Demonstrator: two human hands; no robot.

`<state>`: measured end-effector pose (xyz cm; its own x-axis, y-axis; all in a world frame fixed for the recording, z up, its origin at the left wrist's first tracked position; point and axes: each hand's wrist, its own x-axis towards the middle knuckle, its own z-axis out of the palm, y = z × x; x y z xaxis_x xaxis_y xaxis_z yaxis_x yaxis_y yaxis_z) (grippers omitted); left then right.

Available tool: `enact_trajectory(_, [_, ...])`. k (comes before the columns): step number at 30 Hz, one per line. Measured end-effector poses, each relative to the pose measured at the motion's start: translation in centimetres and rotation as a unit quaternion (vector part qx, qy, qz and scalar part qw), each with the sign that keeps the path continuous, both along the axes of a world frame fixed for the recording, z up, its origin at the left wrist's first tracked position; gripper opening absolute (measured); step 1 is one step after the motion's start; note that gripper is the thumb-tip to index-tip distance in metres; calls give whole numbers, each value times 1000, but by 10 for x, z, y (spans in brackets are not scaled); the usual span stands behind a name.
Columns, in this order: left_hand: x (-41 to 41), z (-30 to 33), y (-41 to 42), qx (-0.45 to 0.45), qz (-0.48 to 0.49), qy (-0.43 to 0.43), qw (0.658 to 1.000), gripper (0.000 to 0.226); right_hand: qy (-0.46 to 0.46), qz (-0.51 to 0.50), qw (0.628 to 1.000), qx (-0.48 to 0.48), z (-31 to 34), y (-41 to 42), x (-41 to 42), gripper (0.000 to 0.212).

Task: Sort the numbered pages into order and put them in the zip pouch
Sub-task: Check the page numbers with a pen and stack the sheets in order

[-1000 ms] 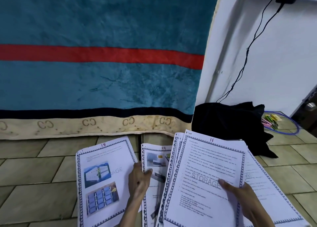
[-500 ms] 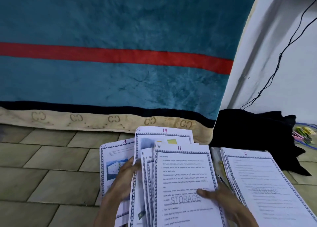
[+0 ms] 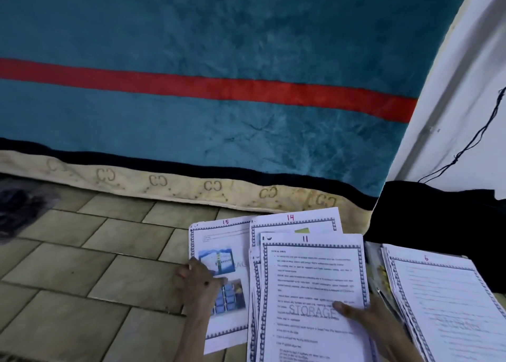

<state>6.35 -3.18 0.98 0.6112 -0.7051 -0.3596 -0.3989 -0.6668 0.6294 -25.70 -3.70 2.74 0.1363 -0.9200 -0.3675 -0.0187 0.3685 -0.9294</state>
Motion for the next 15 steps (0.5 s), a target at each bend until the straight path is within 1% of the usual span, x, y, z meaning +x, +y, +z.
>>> enact_trajectory(1, [-1,5,2,12,-2,22,1000,91,15,-3,1000,0,-7,-2,-1,82])
enact_trajectory(2, [1,8,2,-6,11,60,998,82,27,-10,1000,-10,-9,-1,-1,90])
enact_trajectory(3, [7,6,2,-44,18,113,992,58,27,-7,999,-24,-11,-1,-1,93])
enact_trajectory(4, [12,6,3,-68,22,141,987,35,37,1,999,-33,-8,0,1,91])
enact_trajectory(5, [22,-1,6,-85,13,167,982,26,39,10,999,-34,-6,0,3,86])
enact_trajectory(6, [31,-4,12,-80,-16,190,978,23,40,17,999,-30,-2,0,6,76])
enact_trajectory(7, [40,-5,20,-88,-34,221,971,27,24,22,999,-18,0,0,8,64])
enact_trajectory(8, [48,-2,30,-96,-50,252,962,28,14,23,1000,-9,2,-1,10,60])
enact_trajectory(9, [56,1,40,-114,-44,304,945,25,5,28,1000,-2,1,-3,12,66])
enact_trajectory(10, [61,5,50,-121,-33,350,928,22,9,36,999,4,-2,-5,14,79])
enact_trajectory(11, [66,4,56,-131,-23,388,912,22,9,47,999,17,-4,-7,19,91])
enact_trajectory(12, [68,6,61,-138,-29,410,901,23,-1,64,998,30,-4,-6,25,96])
enact_trajectory(14, [65,8,67,-144,-40,431,890,21,-23,105,993,44,-1,-7,41,91])
enact_trajectory(15, [64,7,66,-139,-35,434,889,20,-31,112,992,49,-1,-8,49,82])
